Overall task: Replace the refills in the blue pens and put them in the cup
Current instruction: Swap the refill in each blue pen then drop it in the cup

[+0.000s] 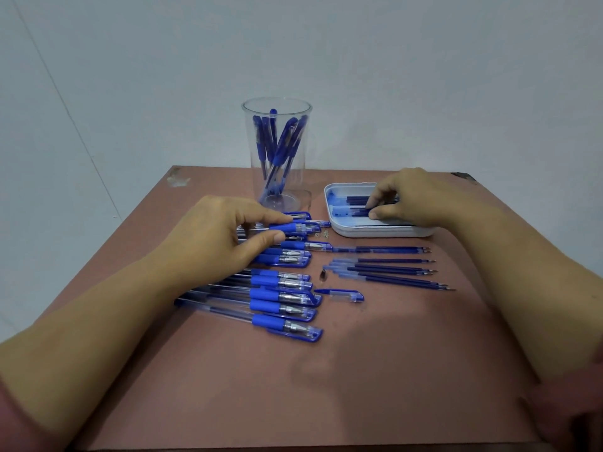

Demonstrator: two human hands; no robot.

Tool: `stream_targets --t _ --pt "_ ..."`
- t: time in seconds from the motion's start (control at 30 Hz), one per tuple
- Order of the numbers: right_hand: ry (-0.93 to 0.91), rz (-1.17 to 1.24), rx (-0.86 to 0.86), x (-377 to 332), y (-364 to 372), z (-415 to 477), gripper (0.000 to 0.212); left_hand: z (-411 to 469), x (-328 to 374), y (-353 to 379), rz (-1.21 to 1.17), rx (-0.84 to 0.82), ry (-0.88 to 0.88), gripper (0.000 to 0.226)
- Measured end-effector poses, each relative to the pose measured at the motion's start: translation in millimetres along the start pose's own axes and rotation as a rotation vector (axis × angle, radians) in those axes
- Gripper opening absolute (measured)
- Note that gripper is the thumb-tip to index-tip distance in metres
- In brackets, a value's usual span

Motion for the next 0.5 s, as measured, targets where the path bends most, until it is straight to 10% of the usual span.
stream_targets --t 0.5 --pt "-0.09 0.112 0.062 -27.1 -12.7 -19.2 0.016 -0.3 -0.9 -1.5 0.002 0.015 -0.021 0.025"
Point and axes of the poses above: each hand's wrist, its own z-axis towards the middle knuckle, its own y-axis out of the palm, x = y × z, the point moved 8 cm from there along z, towards the middle knuckle, and after that the axes turned 7 degrees about y, right-handed, at the moved point
